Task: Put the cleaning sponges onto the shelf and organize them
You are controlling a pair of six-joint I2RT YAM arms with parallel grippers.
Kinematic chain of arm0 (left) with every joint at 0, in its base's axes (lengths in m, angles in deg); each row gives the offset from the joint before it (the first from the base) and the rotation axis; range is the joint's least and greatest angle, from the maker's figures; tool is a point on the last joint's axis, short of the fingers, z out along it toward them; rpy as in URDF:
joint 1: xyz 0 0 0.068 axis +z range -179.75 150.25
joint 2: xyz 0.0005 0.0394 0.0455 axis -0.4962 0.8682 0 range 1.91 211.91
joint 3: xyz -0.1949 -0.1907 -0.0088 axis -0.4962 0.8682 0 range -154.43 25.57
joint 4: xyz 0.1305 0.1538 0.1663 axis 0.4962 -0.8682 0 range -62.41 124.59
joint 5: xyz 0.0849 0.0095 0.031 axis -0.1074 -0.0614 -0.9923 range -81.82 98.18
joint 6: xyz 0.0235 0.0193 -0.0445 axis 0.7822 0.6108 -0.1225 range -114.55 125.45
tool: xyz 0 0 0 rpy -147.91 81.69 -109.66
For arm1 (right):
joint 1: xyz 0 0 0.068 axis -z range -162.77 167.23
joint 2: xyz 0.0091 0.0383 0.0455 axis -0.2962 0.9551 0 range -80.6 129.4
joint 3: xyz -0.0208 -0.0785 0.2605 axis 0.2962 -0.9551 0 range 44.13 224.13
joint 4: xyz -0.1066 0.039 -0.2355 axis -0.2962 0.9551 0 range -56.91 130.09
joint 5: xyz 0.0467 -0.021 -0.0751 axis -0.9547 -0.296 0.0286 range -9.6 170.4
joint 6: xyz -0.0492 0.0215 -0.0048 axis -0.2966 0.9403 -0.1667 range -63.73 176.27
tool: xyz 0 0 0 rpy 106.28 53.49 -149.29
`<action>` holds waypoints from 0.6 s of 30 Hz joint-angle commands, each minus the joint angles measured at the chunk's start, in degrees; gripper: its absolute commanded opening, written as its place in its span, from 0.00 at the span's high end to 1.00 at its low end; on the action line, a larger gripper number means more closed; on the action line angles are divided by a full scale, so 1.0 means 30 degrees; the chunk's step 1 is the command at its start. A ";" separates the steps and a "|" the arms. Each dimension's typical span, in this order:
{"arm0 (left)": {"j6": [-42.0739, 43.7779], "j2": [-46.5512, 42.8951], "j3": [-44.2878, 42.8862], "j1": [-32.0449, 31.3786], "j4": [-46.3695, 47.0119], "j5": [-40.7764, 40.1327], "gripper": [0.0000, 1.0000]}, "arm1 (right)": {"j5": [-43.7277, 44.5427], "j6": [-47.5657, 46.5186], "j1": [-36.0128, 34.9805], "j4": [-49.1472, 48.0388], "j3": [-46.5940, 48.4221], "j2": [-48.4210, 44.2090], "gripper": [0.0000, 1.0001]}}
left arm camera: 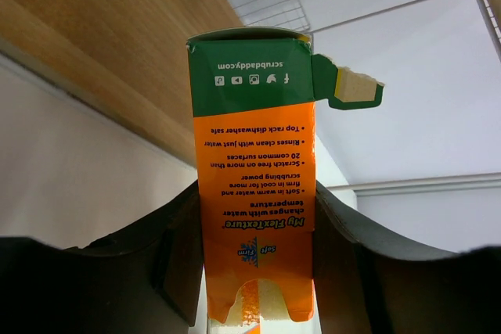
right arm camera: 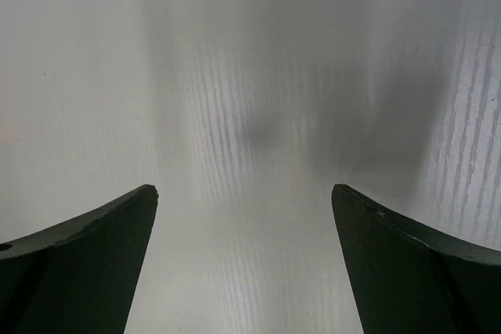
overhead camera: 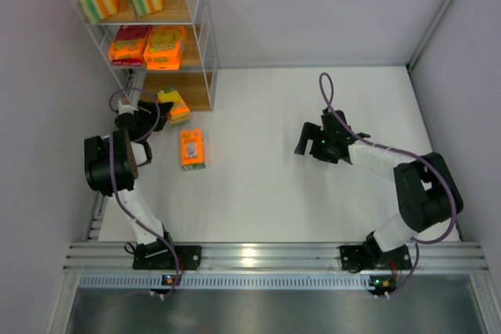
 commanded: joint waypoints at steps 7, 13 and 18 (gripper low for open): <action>-0.2117 0.3701 -0.3954 -0.0498 0.4410 0.1843 0.59 | 0.0120 -0.0104 0.0601 -0.1048 -0.0240 -0.0689 0.03; -0.2614 0.5255 -0.4951 -0.0733 0.4439 0.1813 0.59 | 0.0179 -0.0075 0.0601 -0.1077 -0.0386 -0.0922 0.04; -0.2878 0.6048 -0.5773 -0.1260 0.4439 0.2107 0.58 | 0.0178 -0.0075 0.0601 -0.1018 -0.0416 -0.1010 0.03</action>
